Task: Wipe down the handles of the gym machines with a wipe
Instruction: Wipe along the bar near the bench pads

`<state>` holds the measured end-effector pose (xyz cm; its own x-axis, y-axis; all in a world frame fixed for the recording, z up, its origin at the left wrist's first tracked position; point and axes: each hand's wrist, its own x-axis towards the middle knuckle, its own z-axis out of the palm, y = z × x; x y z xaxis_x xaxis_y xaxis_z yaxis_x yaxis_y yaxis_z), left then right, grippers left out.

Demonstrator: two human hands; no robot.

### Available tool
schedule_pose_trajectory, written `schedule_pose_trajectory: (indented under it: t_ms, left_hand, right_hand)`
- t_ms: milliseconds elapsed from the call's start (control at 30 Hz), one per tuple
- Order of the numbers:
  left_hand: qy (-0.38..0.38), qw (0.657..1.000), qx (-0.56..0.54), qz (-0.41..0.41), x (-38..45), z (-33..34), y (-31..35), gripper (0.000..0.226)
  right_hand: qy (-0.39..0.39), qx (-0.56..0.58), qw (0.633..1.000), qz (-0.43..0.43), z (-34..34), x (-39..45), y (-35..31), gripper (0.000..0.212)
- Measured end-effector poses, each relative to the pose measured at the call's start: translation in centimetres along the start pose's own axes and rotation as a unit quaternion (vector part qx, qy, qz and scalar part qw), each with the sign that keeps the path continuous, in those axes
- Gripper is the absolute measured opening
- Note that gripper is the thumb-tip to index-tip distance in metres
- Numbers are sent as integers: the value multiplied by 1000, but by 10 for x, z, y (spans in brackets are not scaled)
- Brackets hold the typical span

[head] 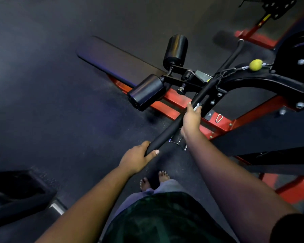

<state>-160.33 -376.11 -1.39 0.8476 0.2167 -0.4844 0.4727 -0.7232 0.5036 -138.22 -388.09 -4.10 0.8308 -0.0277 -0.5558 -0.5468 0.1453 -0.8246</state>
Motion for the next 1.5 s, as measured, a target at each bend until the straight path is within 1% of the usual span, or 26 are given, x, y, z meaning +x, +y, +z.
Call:
schedule_pose_trajectory:
  t_ms: [67, 167, 233, 300, 400, 467, 533, 633, 667, 700, 733, 767, 833, 900, 933, 1033, 1067, 1133, 1200, 1233, 1267, 1300, 1333, 1400, 1433, 1500]
  left_hand:
    - [9, 1000, 12, 1, -8, 1, -5, 40]
    - [34, 999, 8, -15, -20, 3, -15, 38]
    - [47, 999, 7, -19, -26, 2, -20, 38]
    - [54, 998, 8, -20, -32, -1, -22, 40]
    - [46, 999, 17, -15, -39, -5, -22, 43]
    - [39, 999, 27, -10, -46, -5, -22, 42]
    - [37, 999, 40, -2, -51, -6, -22, 41]
    - [42, 998, 42, 14, -57, -9, -23, 42]
    - [41, 998, 38, 18, -56, -10, -20, 43]
    - [40, 999, 19, 17, -58, -11, -18, 43]
    - [33, 999, -14, 11, -57, -12, -16, 44]
    - [24, 998, -57, 4, -59, -13, -15, 43]
    - [12, 993, -121, 5, -59, -14, -12, 37]
    - [20, 990, -140, 12, -60, -16, -9, 34]
    - [28, 989, -144, 14, -60, -18, -6, 36]
    - [41, 988, -146, 17, -60, -20, -2, 43]
    - [42, 989, -142, 15, -60, -20, -4, 44]
    - [31, 990, -138, 8, -58, -21, -9, 42]
    - [12, 990, -142, 2, -58, -20, -15, 40]
    - [2, 990, -143, 2, -59, -18, -16, 41]
    - [-6, 990, -141, 1, -61, -15, -16, 42]
    - [-11, 990, -138, 2, -62, -13, -14, 44]
    - [-15, 991, -131, 3, -65, -10, -11, 46]
    - [-16, 991, -129, 7, -69, -6, -6, 46]
    - [-14, 991, -131, 8, -70, -4, -5, 45]
    - [-8, 990, -143, 6, -74, -2, -3, 42]
  right_hand:
    - [-16, 53, 998, 25, 0, -27, -1, 69]
    - [-45, 97, 992, 61, 1, -87, 38, 35]
    - [-68, 107, 989, 77, -1, -117, 53, 23]
    - [-54, 127, 985, 102, 1, -106, 37, 15]
    - [-19, 188, 973, 130, 4, -64, 1, 34]
    - [-4, 175, 974, 142, 6, -57, -5, 45]
    - [-2, 144, 979, 142, 10, -83, 4, 44]
    - [-11, 121, 984, 127, 12, -141, 45, 31]
    - [-13, 112, 989, 100, 12, -154, 61, 28]
    - [-9, 92, 994, 62, 14, -166, 73, 34]
    - [-5, 59, 998, 28, 15, -170, 81, 48]
    - [0, 3, 1000, -2, 17, -171, 82, 61]
    - [-6, -125, 989, -84, 11, -158, 74, 69]
    - [-19, -238, 945, -223, -2, -139, 62, 65]
    - [-34, -271, 924, -269, -8, -129, 56, 63]
    - [-55, -370, 874, -311, -16, -124, 42, 57]
    - [-72, -404, 848, -335, -17, -133, 44, 59]
    - [-157, -472, 762, -414, -21, -160, 50, 64]
    - [-250, -529, 670, -456, -32, -175, 59, 59]
    - [-258, -559, 632, -470, -38, -169, 57, 57]
    - [-241, -588, 601, -484, -43, -157, 51, 56]
    - [-209, -614, 587, -486, -47, -140, 41, 55]
    - [-171, -628, 598, -468, -52, -125, 32, 53]
    - [-122, -623, 660, -402, -54, -100, 14, 46]
    - [-111, -608, 688, -380, -51, -98, 11, 44]
    - [-110, -568, 723, -378, -44, -117, 24, 48]
